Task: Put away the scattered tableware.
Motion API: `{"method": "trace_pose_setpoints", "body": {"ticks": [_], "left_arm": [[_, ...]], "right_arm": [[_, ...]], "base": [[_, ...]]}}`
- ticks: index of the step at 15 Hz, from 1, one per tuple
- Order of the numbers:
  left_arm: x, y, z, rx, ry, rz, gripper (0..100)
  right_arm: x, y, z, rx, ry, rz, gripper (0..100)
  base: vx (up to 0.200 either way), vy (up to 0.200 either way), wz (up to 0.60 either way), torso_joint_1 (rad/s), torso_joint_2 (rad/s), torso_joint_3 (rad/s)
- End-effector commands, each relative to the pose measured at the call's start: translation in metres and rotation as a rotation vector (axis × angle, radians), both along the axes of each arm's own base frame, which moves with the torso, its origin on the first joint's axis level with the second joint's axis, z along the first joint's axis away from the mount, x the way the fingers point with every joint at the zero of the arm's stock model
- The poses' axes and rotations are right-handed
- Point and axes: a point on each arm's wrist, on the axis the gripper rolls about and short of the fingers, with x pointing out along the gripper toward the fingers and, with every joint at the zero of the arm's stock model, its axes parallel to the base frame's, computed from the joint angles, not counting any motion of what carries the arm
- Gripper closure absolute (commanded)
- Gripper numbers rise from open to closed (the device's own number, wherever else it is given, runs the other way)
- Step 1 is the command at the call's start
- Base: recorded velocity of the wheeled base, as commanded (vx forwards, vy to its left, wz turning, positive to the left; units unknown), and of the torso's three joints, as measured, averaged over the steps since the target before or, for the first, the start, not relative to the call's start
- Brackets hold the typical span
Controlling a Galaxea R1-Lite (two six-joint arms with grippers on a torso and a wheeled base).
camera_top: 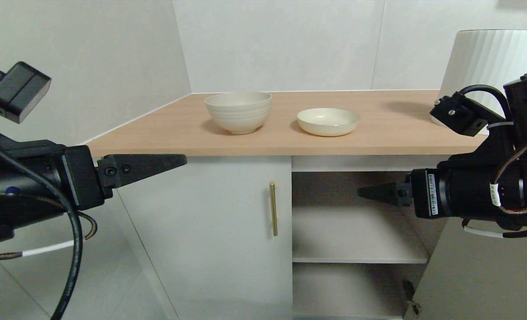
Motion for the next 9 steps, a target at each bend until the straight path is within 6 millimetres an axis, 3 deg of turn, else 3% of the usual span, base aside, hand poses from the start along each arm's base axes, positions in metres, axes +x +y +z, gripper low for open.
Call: {"method": "trace_pose_setpoints", "body": {"ticks": [1, 4, 9], "left_arm": [[0.001, -0.003, -0.003, 0.003, 0.009, -0.013, 0], [0.005, -0.007, -0.006, 0.008, 0.025, -0.023, 0], [0.02, -0.013, -0.015, 0.03, 0.071, -0.006, 0]], "right_arm": [[-0.003, -0.002, 0.004, 0.005, -0.019, 0.001, 0], [0.0, -0.001, 0.0, -0.029, -0.024, 0.013, 0], [0.004, 0.002, -0.004, -0.037, -0.011, 0.013, 0]], "base": [[0.0, 0.0, 0.0, 0.0, 0.0, 0.0], [0.0, 0.0, 0.0, 0.007, -0.05, -0.048], [0.0, 0.0, 0.0, 0.105, -0.35, -0.286]]}}
